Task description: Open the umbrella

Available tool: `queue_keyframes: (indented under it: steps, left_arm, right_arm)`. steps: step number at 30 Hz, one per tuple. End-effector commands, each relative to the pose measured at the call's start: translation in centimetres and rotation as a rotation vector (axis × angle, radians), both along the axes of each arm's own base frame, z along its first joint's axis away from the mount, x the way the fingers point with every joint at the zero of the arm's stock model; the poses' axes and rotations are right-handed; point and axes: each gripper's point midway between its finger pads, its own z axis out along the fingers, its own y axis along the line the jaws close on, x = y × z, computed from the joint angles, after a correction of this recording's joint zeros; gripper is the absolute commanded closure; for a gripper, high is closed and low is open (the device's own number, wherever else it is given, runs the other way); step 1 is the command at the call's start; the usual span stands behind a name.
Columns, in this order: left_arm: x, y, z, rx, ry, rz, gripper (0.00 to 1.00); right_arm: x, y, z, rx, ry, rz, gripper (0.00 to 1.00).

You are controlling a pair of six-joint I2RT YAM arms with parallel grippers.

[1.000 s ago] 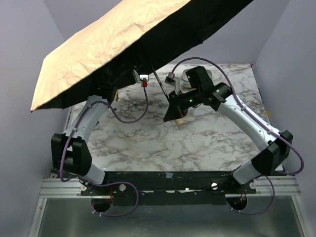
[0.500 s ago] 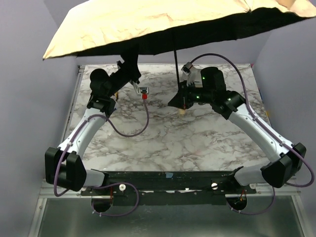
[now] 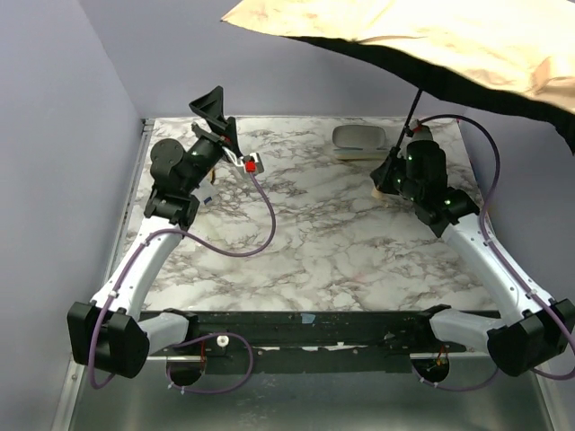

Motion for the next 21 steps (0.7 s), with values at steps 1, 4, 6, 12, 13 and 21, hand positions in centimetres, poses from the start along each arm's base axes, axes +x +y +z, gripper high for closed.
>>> queue_keyframes:
  steps: [1, 4, 6, 12, 13, 21]
  left_arm:
    - [-0.4, 1.0, -2.4, -0.156, 0.190, 0.021, 0.01]
    - [-0.2, 1.5, -2.8, -0.209, 0.241, 0.040, 0.01]
    - [0.0, 1.8, -2.9, -0.250, 0.274, 0.055, 0.01]
    - [-0.8, 2.1, -3.9, -0.416, 0.437, 0.061, 0.01]
    - [-1.0, 2.1, -4.4, -0.439, 0.478, 0.061, 0.01]
    - [-3.2, 3.0, -9.1, -0.602, 0.664, 0.100, 0.01]
  right_arm:
    - [2.5, -4.9, 2.7, -0.068, -0.162, -0.293, 1.00]
    - [2.6, -5.7, 0.7, -0.079, -0.118, -0.357, 1.00]
    - [2.5, -5.7, -1.0, -0.074, -0.083, -0.371, 1.00]
    - [1.8, -5.8, -5.8, -0.069, 0.007, -0.392, 1.00]
    - [1.3, -5.6, -6.5, -0.064, 0.034, -0.388, 1.00]
    - [-1.3, -3.9, -10.6, -0.072, 0.072, -0.202, 1.00]
